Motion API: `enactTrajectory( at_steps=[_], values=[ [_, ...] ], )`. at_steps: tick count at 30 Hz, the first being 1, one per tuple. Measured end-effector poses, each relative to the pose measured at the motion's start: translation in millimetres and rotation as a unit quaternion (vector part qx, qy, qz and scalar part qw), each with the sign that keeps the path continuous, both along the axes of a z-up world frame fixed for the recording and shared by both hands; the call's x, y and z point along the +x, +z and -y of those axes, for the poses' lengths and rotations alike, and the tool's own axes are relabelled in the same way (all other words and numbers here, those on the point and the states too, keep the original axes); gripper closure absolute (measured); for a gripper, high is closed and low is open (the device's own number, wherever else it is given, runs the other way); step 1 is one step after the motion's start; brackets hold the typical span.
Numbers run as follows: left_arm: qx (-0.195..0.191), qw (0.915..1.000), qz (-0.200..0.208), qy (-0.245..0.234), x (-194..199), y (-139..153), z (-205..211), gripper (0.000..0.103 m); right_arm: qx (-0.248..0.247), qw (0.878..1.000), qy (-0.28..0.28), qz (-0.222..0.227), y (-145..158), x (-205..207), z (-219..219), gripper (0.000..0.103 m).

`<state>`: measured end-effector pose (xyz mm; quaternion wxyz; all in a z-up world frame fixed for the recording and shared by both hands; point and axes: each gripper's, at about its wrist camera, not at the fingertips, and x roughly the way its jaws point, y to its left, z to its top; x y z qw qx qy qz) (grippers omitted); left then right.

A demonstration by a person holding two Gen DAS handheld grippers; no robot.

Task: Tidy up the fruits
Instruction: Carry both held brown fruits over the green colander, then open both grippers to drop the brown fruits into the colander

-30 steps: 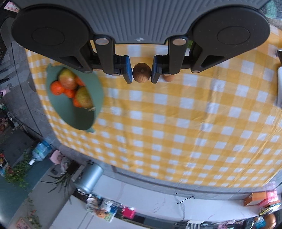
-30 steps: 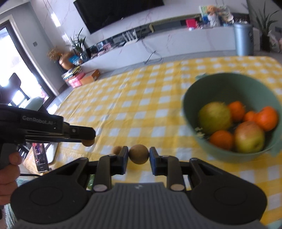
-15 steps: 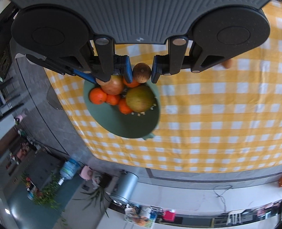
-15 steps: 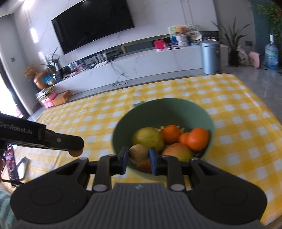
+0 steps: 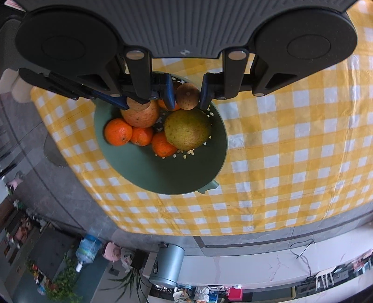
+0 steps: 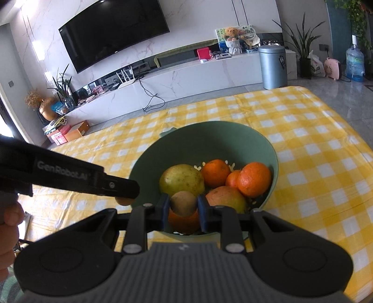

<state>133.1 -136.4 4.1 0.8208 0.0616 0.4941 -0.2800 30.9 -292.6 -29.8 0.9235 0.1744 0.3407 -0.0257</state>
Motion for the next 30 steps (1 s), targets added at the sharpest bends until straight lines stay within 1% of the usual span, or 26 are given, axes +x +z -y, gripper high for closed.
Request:
enactTrajectory(
  at_steps=[5, 9, 16, 21, 25, 30],
  values=[
    [0.019, 0.9995, 0.0, -0.027, 4.4, -7.8, 8.7, 0.078, 0.001, 1.0, 0.002, -0.006, -3.0, 5.1, 0.4, 0.081],
    [0.029, 0.9988, -0.001, -0.039, 6.1, -12.5, 11.3, 0.078, -0.003, 1.0, 0.006, -0.013, -5.4, 8.5, -2.4, 0.081],
    [0.033, 0.998, -0.008, -0.054, 12.5, -18.2, 16.6, 0.078, -0.01, 1.0, 0.008, -0.024, -7.8, 13.9, -5.3, 0.081],
    [0.02, 0.9981, -0.025, -0.053, 16.1, -27.7, 17.8, 0.077, -0.015, 0.999, 0.008, -0.033, -10.8, 17.1, -6.1, 0.081],
    [0.025, 0.9977, -0.021, -0.059, 14.6, -32.5, 22.2, 0.077, -0.016, 0.999, 0.008, -0.04, -13.0, 19.5, -6.2, 0.081],
    [0.022, 0.9979, -0.023, -0.056, 14.7, -35.0, 22.9, 0.076, -0.016, 0.999, 0.009, -0.044, -14.5, 21.6, -5.7, 0.08]
  ],
)
